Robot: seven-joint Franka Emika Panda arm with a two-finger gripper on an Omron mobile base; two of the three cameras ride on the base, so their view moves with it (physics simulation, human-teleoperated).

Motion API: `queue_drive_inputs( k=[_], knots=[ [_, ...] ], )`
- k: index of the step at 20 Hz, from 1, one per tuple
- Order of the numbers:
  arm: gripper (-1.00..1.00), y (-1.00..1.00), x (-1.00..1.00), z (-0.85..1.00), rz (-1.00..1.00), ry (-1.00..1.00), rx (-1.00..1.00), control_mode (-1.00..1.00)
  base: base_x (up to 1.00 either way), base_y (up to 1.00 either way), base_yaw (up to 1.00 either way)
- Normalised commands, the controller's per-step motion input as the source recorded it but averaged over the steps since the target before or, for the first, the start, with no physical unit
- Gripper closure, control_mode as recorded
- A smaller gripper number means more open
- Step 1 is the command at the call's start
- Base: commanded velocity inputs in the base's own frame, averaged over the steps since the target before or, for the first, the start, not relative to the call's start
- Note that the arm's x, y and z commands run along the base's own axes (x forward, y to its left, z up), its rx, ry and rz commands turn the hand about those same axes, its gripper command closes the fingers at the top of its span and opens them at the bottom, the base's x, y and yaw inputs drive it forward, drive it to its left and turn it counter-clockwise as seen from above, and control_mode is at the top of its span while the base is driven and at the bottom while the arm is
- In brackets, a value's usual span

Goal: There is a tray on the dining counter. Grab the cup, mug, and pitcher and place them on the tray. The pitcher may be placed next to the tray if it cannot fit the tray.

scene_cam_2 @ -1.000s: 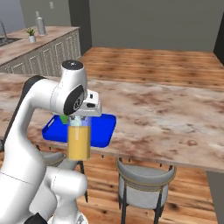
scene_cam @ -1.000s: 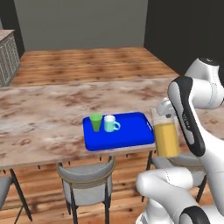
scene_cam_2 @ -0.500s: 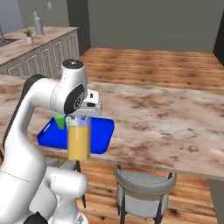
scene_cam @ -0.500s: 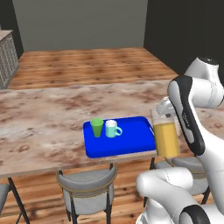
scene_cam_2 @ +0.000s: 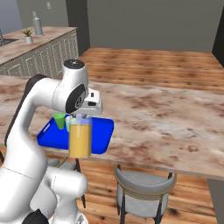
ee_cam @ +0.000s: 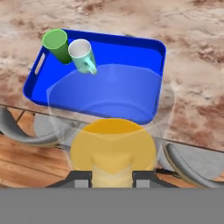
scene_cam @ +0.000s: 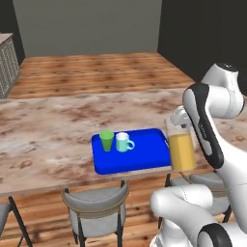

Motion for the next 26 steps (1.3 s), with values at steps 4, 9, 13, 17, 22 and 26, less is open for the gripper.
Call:
queue_drive_inputs(
  k=[4, 9, 13, 17, 22, 26],
  knots=[
    [1.0, 0.0, 0.51, 0.0, -0.01, -0.01, 0.0, -1.0, 0.0, 0.0, 0.0],
    [1.0, 0.0, 0.55, 0.0, 0.0, -0.03, 0.01, -1.0, 0.0, 0.0, 0.0],
    [1.0, 0.04, 0.51, 0.0, 0.0, -0.06, 0.0, -1.0, 0.0, 0.0, 0.0],
    [1.0, 0.04, 0.29, 0.0, 0.0, -0.13, 0.01, -1.0, 0.0, 0.0, 0.0],
    [1.0, 0.05, 0.33, 0.0, 0.0, -0.16, 0.02, -1.0, 0.0, 0.0, 0.0],
    [1.0, 0.14, 0.41, -0.12, 0.0, -0.13, 0.0, -1.0, 0.0, 0.0, 0.0]
  ],
)
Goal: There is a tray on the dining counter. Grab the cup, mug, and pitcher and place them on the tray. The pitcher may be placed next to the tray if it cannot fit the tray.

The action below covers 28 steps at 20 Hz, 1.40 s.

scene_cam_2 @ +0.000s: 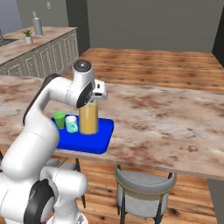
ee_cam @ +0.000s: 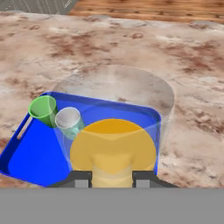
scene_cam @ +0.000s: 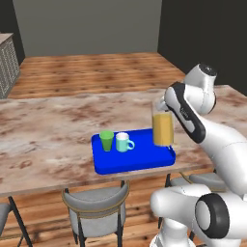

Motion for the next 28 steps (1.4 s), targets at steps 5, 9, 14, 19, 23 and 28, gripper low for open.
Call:
queue_drive_inputs(
  k=[5, 9, 14, 19, 23, 28],
  knots=[
    [1.0, 0.2, 0.36, -0.16, 0.0, -0.04, 0.0, -1.0, 0.0, 0.0, 0.0],
    [1.0, 0.03, 0.16, -0.04, 0.0, 0.0, 0.0, -1.0, 0.0, 0.0, 0.0],
    [1.0, 0.0, 0.15, -0.1, 0.0, 0.0, 0.0, -1.0, 0.0, 0.0, 0.0],
    [1.0, 0.0, 0.02, -0.17, 0.0, 0.0, 0.0, -1.0, 0.0, 0.0, 0.0],
    [1.0, 0.0, 0.02, -0.21, 0.0, 0.0, 0.0, -1.0, 0.0, 0.0, 0.0],
    [1.0, 0.0, 0.08, -0.2, 0.0, -0.06, 0.0, -1.0, 0.0, 0.0, 0.0]
  ],
)
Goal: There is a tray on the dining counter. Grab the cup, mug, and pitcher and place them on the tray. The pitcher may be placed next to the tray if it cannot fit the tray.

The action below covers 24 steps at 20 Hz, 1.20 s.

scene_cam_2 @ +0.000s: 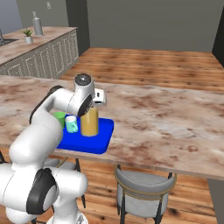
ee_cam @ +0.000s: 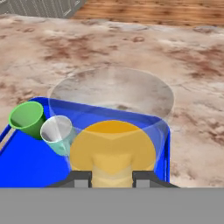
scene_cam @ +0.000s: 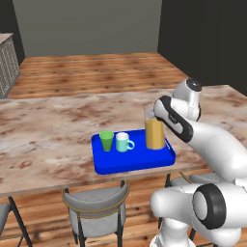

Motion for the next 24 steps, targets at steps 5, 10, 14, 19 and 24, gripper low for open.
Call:
queue_drive_inputs(
  k=[5, 10, 14, 19, 24],
  knots=[
    [1.0, 0.0, 0.12, -0.21, 0.0, -0.1, 0.0, -1.0, 0.0, 0.0, 0.0],
    [1.0, 0.0, 0.11, -0.15, 0.0, -0.07, 0.0, -1.0, 0.0, 0.0, 0.0],
    [1.0, 0.0, 0.12, -0.14, 0.0, -0.01, 0.0, -1.0, 0.0, 0.0, 0.0],
    [1.0, 0.0, 0.08, -0.14, 0.0, 0.0, 0.0, -1.0, 0.0, 0.0, 0.0],
    [1.0, 0.0, 0.04, -0.1, 0.0, -0.01, 0.0, -1.0, 0.0, 0.0, 0.0]
  ],
)
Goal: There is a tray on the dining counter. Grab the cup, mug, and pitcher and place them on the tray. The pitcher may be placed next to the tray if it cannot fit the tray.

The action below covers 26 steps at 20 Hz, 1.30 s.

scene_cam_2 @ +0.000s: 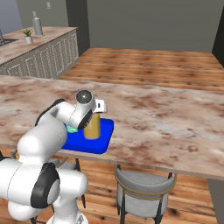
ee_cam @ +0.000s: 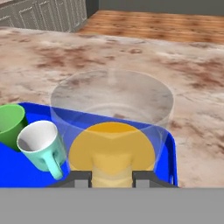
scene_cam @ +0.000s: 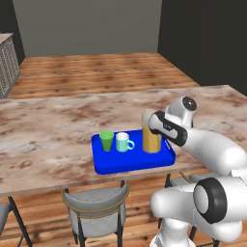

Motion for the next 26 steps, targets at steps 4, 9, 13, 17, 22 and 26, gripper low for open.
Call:
queue_drive_inputs(
  k=[4, 9, 13, 17, 22, 26],
  knots=[
    [1.0, 0.0, 0.01, -0.13, 0.0, -0.03, 0.0, -1.0, 0.0, 0.0, 0.0],
    [1.0, 0.0, 0.01, -0.17, 0.0, -0.05, 0.0, -1.0, 0.0, 0.0, 0.0],
    [1.0, 0.0, 0.03, -0.16, 0.0, -0.07, 0.0, -1.0, 0.0, 0.0, 0.0],
    [1.0, 0.0, 0.02, -0.15, 0.0, -0.04, 0.0, -1.0, 0.0, 0.0, 0.0],
    [1.0, 0.0, 0.0, -0.09, 0.0, 0.0, 0.0, -1.0, 0.0, 0.0, 0.0],
    [1.0, 0.0, 0.0, -0.21, 0.0, 0.0, 0.0, -1.0, 0.0, 0.0, 0.0]
  ],
)
